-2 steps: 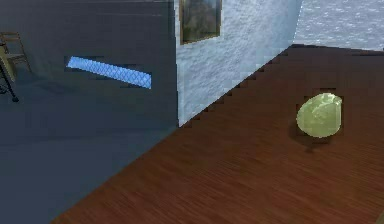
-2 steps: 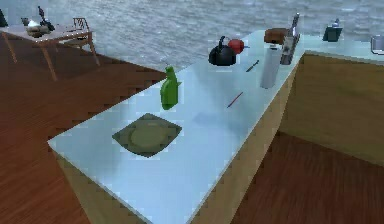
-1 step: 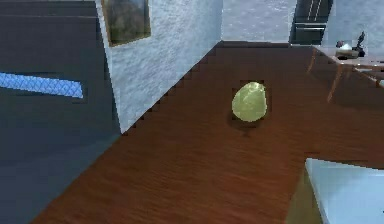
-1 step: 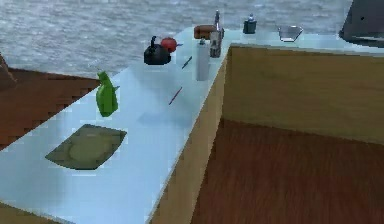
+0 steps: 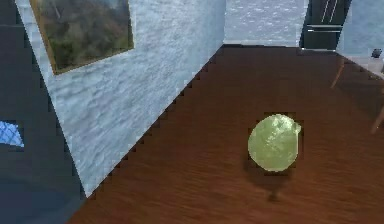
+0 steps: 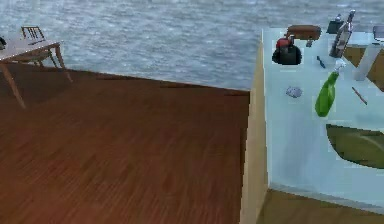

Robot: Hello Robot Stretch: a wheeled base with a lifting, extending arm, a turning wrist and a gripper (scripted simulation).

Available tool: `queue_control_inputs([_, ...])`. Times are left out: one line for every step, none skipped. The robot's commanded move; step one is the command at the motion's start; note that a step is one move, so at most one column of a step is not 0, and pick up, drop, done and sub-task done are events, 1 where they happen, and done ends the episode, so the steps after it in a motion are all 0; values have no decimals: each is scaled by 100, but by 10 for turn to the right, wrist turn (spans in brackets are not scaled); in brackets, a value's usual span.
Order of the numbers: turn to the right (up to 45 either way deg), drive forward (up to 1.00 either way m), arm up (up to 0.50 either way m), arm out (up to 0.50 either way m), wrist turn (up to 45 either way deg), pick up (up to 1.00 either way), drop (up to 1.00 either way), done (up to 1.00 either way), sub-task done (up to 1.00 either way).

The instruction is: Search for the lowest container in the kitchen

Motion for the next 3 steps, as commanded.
queue_control_inputs([450,0,0,0,0,0,0,0,0])
queue_control_inputs([30,0,0,0,0,0,0,0,0])
queue_control_inputs([0,5,0,0,0,0,0,0,0])
